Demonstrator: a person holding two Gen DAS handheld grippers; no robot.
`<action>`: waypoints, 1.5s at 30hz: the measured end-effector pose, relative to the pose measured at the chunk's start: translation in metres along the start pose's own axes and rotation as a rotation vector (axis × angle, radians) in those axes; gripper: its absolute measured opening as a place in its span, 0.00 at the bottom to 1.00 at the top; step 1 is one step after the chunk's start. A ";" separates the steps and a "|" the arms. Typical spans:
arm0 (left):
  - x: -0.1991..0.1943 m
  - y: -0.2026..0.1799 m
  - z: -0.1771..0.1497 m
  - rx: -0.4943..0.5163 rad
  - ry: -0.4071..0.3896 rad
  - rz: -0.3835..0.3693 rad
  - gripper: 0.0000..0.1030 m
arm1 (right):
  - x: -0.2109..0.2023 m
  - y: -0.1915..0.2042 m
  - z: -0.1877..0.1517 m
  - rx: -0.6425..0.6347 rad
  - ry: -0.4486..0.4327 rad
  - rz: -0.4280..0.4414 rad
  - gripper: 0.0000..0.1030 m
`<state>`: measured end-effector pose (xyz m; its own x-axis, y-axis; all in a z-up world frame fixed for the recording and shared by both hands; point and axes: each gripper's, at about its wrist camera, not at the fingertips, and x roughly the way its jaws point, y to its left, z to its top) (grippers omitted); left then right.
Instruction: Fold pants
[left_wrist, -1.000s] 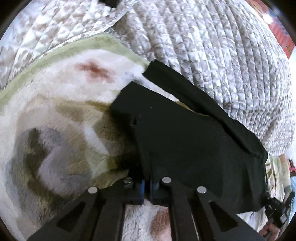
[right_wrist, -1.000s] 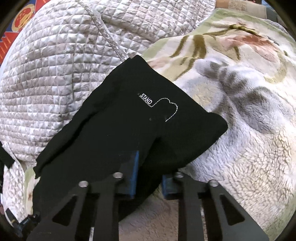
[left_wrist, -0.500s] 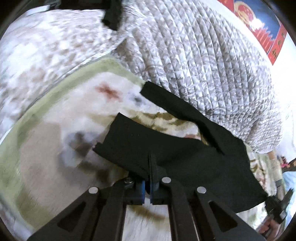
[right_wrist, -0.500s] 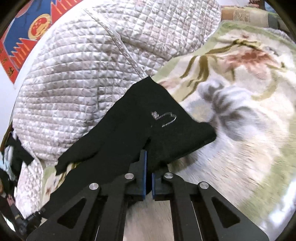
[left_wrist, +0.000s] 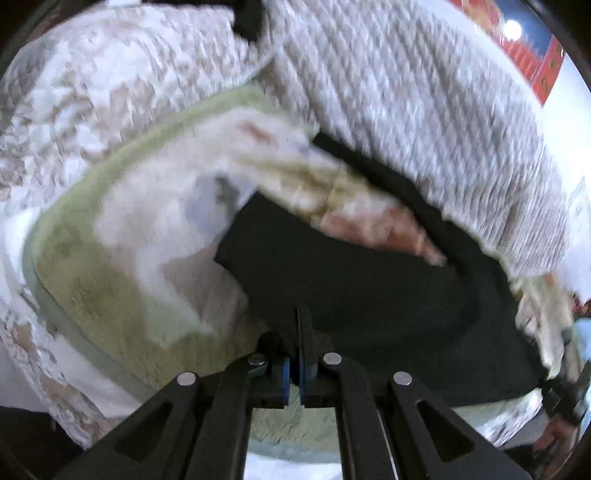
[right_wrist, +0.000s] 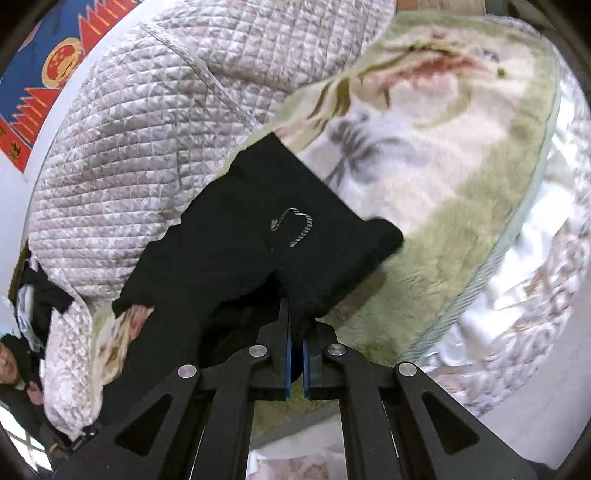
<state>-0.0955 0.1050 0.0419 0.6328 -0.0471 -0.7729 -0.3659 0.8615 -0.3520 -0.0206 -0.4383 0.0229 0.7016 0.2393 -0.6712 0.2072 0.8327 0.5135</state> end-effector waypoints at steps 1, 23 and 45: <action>0.005 0.002 -0.002 -0.012 0.023 0.005 0.05 | 0.006 -0.007 -0.001 0.031 0.028 -0.020 0.03; 0.076 -0.037 0.076 0.264 0.025 0.268 0.21 | 0.039 0.094 0.016 -0.370 -0.087 -0.081 0.45; 0.078 -0.036 0.075 0.293 0.038 0.313 0.60 | 0.096 0.171 -0.038 -0.538 0.133 0.100 0.45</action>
<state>0.0181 0.1088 0.0340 0.4943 0.2258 -0.8395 -0.3236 0.9441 0.0634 0.0556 -0.2536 0.0261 0.6006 0.3618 -0.7130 -0.2569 0.9318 0.2564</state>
